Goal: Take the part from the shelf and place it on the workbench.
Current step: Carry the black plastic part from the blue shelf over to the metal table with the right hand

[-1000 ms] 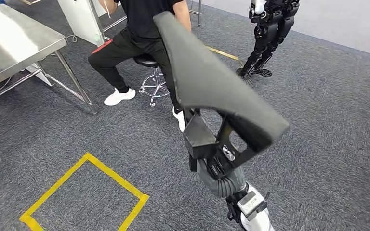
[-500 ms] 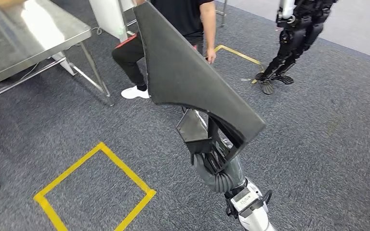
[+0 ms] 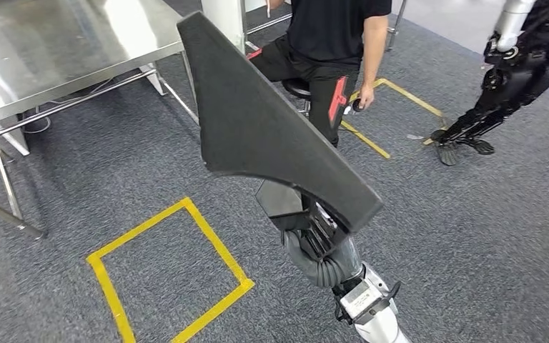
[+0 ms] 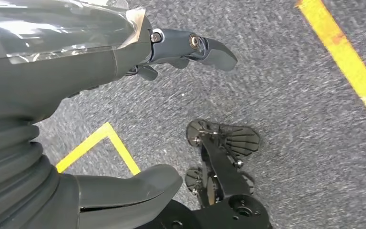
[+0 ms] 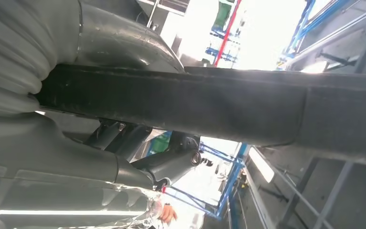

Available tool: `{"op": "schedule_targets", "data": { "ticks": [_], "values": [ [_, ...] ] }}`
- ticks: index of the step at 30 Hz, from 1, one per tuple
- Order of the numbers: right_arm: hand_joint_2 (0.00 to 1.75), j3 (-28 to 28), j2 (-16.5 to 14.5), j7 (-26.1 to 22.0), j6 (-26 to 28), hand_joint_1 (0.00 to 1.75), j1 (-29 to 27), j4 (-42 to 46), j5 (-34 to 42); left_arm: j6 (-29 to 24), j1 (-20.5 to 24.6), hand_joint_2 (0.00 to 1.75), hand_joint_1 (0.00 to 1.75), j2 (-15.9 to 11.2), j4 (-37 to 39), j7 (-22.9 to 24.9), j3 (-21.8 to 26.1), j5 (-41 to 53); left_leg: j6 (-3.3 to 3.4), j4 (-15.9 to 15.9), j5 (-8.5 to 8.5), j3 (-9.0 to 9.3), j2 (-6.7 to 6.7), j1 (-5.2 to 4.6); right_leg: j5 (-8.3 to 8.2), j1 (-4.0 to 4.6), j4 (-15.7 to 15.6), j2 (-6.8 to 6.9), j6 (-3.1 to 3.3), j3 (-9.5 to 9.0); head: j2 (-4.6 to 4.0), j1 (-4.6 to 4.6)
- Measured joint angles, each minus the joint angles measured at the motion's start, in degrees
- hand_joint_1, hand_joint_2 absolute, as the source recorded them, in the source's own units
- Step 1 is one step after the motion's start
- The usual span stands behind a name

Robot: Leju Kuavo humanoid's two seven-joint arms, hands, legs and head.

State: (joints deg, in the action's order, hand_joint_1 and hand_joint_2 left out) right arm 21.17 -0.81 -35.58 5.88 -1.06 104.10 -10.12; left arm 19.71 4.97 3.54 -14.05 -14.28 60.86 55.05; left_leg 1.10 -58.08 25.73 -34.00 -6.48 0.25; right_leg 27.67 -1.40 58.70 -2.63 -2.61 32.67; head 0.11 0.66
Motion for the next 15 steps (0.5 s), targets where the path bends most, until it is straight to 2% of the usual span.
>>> {"op": "schedule_targets", "data": {
  "ticks": [2,3,4,6,8,9,10,11,13,14,15],
  "values": [
    [1.75,0.0,0.1,-0.1,0.0,1.75,0.0,-0.1,0.0,0.0,-0.2,1.75,0.0,0.0,0.0,-0.1,0.0,0.1,-0.56,0.1,-0.08,-0.26,-0.5,0.11,-0.17,0.04,-0.1,0.77,0.9,-0.15,0.0,-0.03],
    [1.75,0.0,0.1,-0.2,0.0,1.75,0.0,-0.1,0.0,0.0,-0.3,1.75,0.0,0.0,0.0,-0.2,0.0,0.1,-0.81,-0.2,0.1,-0.44,0.21,0.14,-0.23,-0.05,-0.2,1.19,1.29,-0.21,0.0,-0.05],
    [1.75,0.1,0.1,-0.3,0.0,1.75,0.0,-0.1,0.0,0.1,-0.4,1.75,0.0,0.1,0.0,-0.2,0.0,0.1,-1.05,-1.2,0.76,-0.92,1.51,0.15,-0.26,-0.14,-0.3,1.67,1.73,-0.3,0.0,-0.16],
    [1.75,0.1,0.1,-0.4,0.0,1.75,0.0,-0.1,0.0,0.2,-0.3,1.75,0.0,0.1,0.1,-0.3,0.0,0.1,-1.5,-6.5,3.7,-3.48,4.71,0.15,-0.15,-0.09,-0.4,2.77,2.49,-0.46,0.0,-0.37],
    [1.75,0.1,0.1,-0.4,0.0,1.75,-0.1,-0.1,0.0,0.2,-0.2,1.75,0.0,0.1,0.1,-0.3,0.0,0.1,-1.8,-14.0,6.84,-7.36,5.96,0.35,0.04,0.15,-0.4,4.02,2.84,-0.52,0.0,-0.45],
    [1.75,0.1,0.1,-0.4,0.0,1.75,-0.2,-0.2,0.0,0.2,-0.3,1.75,0.0,0.1,0.1,-0.3,0.0,0.1,-1.86,-16.1,7.24,-8.55,6.15,0.42,0.12,0.23,-0.3,4.69,2.92,-0.56,0.0,-0.46],
    [1.75,0.1,0.1,-0.4,0.0,1.75,-0.2,-0.2,0.0,0.2,-0.3,1.75,0.0,0.2,0.1,-0.3,0.0,0.1,-1.84,-16.1,6.55,-8.63,6.31,0.45,0.2,0.27,-0.3,5.32,2.98,-0.63,0.0,-0.46],
    [1.75,0.1,0.1,-0.4,0.0,1.75,-0.2,-0.2,0.0,0.2,-0.3,1.75,0.0,0.2,0.1,-0.3,0.0,0.1,-1.71,-13.8,4.98,-7.52,6.58,0.45,0.29,0.31,-0.3,5.91,2.98,-0.75,0.0,-0.46],
    [1.75,0.1,0.0,-0.4,0.0,1.75,-0.1,-0.2,-0.1,0.2,-0.2,1.75,0.0,0.1,0.0,-0.2,0.0,0.3,-1.07,-5.9,1.55,-3.25,8.68,0.14,0.56,0.55,-0.3,6.93,2.77,-1.09,0.0,-0.45],
    [1.75,0.1,0.0,-0.3,0.0,1.75,0.0,-0.2,-0.1,0.2,-0.2,1.75,0.0,0.1,0.0,-0.2,0.0,0.5,-0.75,-2.8,0.6,-1.61,9.61,-0.1,0.73,0.73,-0.3,7.38,2.53,-1.23,0.0,-0.43],
    [1.75,0.1,-0.1,-0.2,0.0,1.75,0.0,-0.2,-0.2,0.2,-0.1,1.75,0.0,0.1,0.0,-0.1,0.0,0.8,-0.48,-1.0,0.24,-0.69,10.27,-0.37,0.86,0.89,-0.3,7.83,2.3,-1.35,0.0,-0.41]
  ]
}}
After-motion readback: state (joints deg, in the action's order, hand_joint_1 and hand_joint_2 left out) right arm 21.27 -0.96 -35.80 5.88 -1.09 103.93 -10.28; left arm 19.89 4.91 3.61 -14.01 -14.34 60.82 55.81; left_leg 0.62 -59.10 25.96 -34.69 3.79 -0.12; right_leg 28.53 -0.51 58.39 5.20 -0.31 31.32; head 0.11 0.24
